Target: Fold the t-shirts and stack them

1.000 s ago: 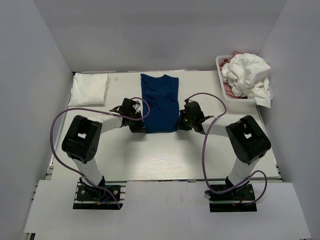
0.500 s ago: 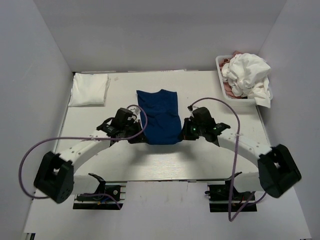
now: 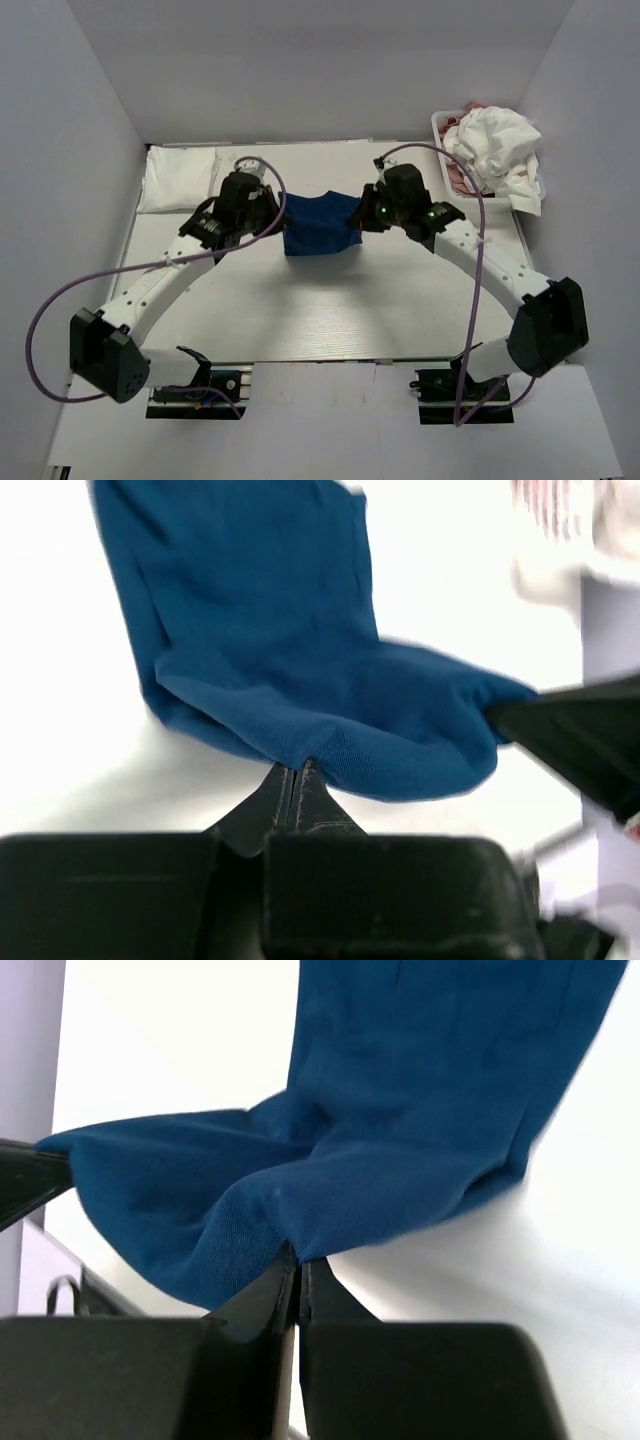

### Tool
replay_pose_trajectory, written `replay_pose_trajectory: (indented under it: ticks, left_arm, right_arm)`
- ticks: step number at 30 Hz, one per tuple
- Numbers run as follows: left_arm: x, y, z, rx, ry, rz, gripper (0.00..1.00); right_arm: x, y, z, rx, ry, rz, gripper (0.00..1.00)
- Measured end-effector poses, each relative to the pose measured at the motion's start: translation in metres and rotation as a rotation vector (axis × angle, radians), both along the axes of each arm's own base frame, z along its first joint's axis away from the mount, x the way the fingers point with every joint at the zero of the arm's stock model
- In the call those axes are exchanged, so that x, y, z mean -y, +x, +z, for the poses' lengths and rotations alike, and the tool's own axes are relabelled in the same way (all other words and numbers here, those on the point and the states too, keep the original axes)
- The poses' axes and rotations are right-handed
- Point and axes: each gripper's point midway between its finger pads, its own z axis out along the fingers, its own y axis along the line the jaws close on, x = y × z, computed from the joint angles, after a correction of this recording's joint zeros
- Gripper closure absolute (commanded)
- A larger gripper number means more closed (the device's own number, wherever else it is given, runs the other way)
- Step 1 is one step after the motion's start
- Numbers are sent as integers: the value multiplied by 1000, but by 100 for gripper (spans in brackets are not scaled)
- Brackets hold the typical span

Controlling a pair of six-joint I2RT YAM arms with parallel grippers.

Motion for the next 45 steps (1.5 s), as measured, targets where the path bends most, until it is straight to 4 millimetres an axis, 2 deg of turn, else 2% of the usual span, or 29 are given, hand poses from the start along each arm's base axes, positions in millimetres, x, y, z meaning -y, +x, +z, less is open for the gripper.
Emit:
replay_pose_trajectory:
  ticks: [4, 7, 11, 13, 16, 19, 21, 22, 23, 24, 25, 26, 28, 31, 34, 35, 39, 42, 45]
  left_arm:
    - [-2, 49, 16, 38, 49, 95, 100]
    - [-4, 81, 15, 42, 81, 140, 100]
    - [-14, 120, -1, 16, 123, 193, 100]
    - [-18, 141, -12, 0, 140, 217, 100]
    - [-22, 173, -30, -22, 159, 237, 100]
    - [-22, 204, -51, -38, 173, 245, 100]
    - [-23, 221, -68, -59, 182, 248, 100]
    - [-22, 229, -74, -66, 184, 248, 99]
    - [-21, 236, -82, -72, 187, 247, 89]
    - [-22, 240, -91, -83, 195, 245, 45]
    - [-23, 245, -98, -93, 204, 242, 17]
    - [-23, 251, -105, -101, 201, 245, 0]
    - [-25, 260, -117, -118, 192, 240, 0]
    - [-28, 266, -122, -128, 177, 227, 0]
    - [-34, 266, -117, -128, 167, 223, 0]
    - [-34, 265, -114, -121, 162, 219, 0]
    - [-29, 239, -108, -126, 147, 171, 0]
    - [-10, 220, -103, -125, 93, 92, 0]
    - [10, 211, -104, -131, 36, 28, 0]
  right_arm:
    - [-2, 37, 4, -12, -7, -47, 100]
    - [-3, 67, 1, -30, -9, -82, 100]
    - [0, 100, -9, -69, -19, -117, 100]
    - [-2, 123, -14, -77, -16, -130, 100]
    - [-4, 146, -23, -105, -23, -145, 100]
    - [-9, 173, -42, -129, -26, -166, 99]
    - [-9, 186, -60, -160, -30, -183, 90]
    - [-8, 191, -69, -175, -31, -185, 67]
    - [-8, 196, -78, -192, -29, -185, 59]
    - [-7, 202, -87, -201, -30, -184, 50]
    - [-6, 207, -94, -211, -28, -186, 19]
    - [-4, 213, -101, -217, -25, -191, 10]
    - [1, 222, -112, -224, -29, -199, 10]
    - [9, 226, -117, -222, -39, -194, 10]
    - [11, 226, -106, -175, -31, -168, 10]
    - [10, 221, -101, -157, -27, -149, 10]
    - [-6, 186, -75, -113, 1, -56, 10]
    - [-28, 156, -56, -75, 64, 28, 10]
    - [-54, 140, -49, -61, 134, 90, 10]
